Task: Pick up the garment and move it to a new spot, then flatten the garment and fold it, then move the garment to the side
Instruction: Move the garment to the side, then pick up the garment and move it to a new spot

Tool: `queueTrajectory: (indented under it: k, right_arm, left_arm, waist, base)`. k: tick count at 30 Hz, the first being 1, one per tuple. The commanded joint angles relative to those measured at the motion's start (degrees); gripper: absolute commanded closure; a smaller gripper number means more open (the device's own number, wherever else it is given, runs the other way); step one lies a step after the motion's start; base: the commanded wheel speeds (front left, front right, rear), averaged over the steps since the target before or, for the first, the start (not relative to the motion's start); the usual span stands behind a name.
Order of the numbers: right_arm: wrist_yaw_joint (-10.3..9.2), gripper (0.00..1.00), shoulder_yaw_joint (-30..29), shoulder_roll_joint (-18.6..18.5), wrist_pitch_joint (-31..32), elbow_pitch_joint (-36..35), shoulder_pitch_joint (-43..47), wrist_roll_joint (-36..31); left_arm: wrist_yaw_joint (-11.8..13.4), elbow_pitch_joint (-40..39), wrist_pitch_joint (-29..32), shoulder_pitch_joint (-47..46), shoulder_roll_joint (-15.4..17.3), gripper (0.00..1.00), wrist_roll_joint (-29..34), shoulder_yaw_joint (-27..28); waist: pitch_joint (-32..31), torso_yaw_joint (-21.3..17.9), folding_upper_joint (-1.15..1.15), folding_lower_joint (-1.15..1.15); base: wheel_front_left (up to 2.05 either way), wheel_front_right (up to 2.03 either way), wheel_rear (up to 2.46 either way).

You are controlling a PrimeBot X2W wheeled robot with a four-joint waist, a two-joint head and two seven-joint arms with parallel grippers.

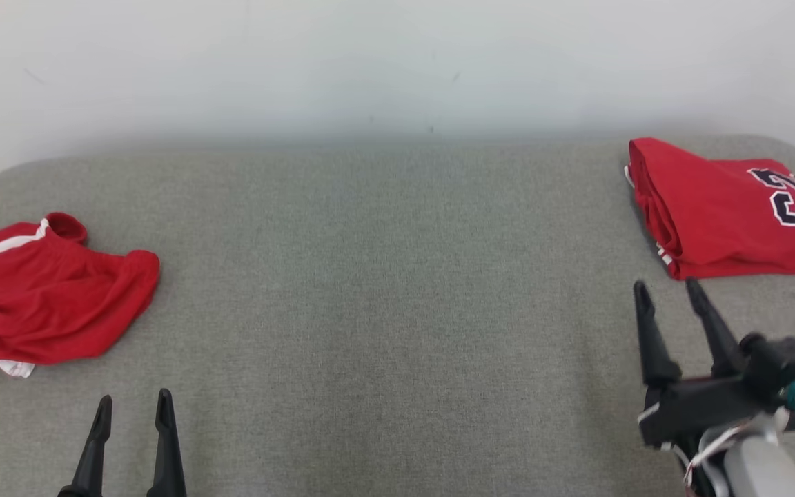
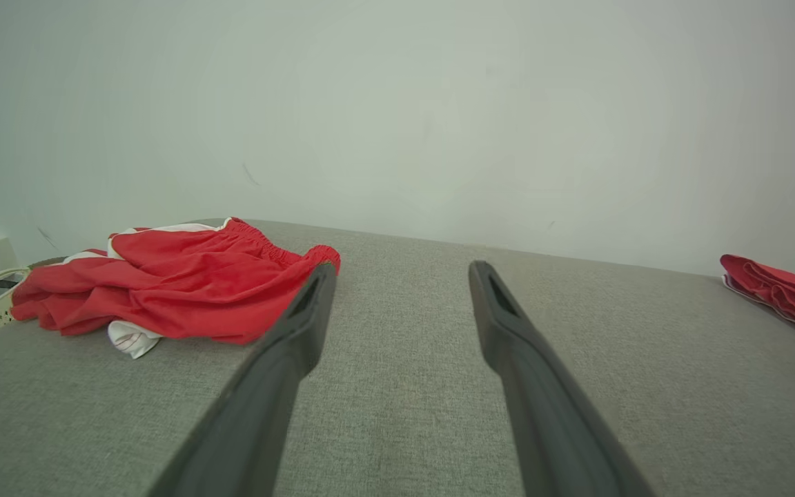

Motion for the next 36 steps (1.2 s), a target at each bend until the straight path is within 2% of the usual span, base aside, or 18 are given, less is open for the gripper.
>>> queueTrajectory:
  k: [1, 8, 15, 24, 36]
  right_arm:
    - [0.01, 0.0, -0.7, 1.0, 0.0, -1.4, 2.0, -2.3]
    - [0.01, 0.0, -2.7, 6.7, 0.0, -5.2, 10.0, -8.8]
    - [0.02, 0.0, -3.8, 9.5, 0.0, -6.0, 13.5, -12.7]
    - [0.01, 0.0, -4.8, 10.9, 0.8, -6.5, 14.9, -16.0]
    - [0.02, 0.0, -5.6, 11.2, 1.3, -6.6, 15.7, -16.2]
  left_arm:
    - [0.4, 0.3, -0.3, 1.2, 0.0, 0.0, -0.3, 0.0]
    - [0.6, 0.5, -0.3, 2.4, 0.0, 0.0, 0.6, -0.2]
    - [0.4, 0.9, -0.3, 2.2, 0.0, 0.0, 2.3, -1.0]
    - [1.1, 2.1, -0.3, 2.5, 0.0, 0.0, 4.1, -1.2]
    - [1.2, 2.6, -0.3, 2.9, 0.0, 0.0, 4.4, -0.6]
  waist:
    - [-1.3, 0.1, 0.01, 0.01]
    - [-2.6, -0.4, 0.01, 0.01]
    - [-3.5, -0.4, 0.01, 0.01]
    - [-4.5, -0.9, 0.01, 0.01]
    - [-4.6, -0.6, 0.01, 0.01]
  base:
    - [0.0, 0.0, 0.0]
    - [0.0, 0.0, 0.0]
    - [0.0, 0.0, 0.0]
    - [0.0, 0.0, 0.0]
    - [0.0, 0.0, 0.0]
